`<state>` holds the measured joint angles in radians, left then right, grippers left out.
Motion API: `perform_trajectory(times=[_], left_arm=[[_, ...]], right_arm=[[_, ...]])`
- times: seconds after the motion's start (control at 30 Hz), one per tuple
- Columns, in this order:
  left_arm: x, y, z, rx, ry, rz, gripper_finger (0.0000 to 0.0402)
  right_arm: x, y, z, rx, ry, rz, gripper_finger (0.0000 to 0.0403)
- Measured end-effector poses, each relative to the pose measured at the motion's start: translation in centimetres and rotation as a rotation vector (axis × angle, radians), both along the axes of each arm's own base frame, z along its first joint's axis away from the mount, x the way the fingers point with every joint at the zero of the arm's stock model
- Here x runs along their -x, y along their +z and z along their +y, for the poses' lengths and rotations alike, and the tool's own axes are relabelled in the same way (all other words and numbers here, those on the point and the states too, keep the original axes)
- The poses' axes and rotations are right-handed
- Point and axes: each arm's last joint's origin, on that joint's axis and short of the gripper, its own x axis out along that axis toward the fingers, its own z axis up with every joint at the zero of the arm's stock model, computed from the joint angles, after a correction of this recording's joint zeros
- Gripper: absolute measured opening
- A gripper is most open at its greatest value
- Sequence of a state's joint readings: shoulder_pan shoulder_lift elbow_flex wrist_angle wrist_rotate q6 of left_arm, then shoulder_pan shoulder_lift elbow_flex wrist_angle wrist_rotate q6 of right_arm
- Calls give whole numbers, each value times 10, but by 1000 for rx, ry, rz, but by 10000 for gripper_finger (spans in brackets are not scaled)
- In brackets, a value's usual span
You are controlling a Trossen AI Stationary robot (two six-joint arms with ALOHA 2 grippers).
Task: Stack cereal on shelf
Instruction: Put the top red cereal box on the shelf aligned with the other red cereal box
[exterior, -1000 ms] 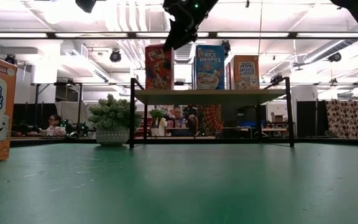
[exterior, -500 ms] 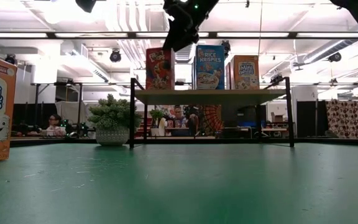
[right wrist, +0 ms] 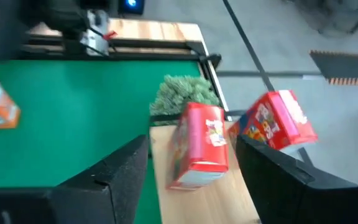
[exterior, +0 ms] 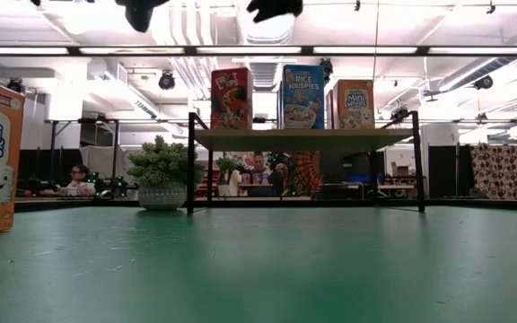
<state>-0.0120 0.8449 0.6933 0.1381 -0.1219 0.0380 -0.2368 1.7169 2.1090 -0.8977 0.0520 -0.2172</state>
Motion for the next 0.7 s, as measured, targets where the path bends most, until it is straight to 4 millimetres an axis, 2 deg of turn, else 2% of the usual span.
perform_trajectory(times=[0.13, 0.4, 0.7], left_arm=[[-10, -7, 0, 20, 0, 27, 39], [-23, -13, 0, 47, 1, 29, 39], [-28, -10, 0, 58, -1, -26, 39]], right_arm=[[9, -1, 21, 13, 64, 7, 210], [27, -36, 56, 59, 178, -40, 187], [63, -87, 66, 118, 223, -152, 187]])
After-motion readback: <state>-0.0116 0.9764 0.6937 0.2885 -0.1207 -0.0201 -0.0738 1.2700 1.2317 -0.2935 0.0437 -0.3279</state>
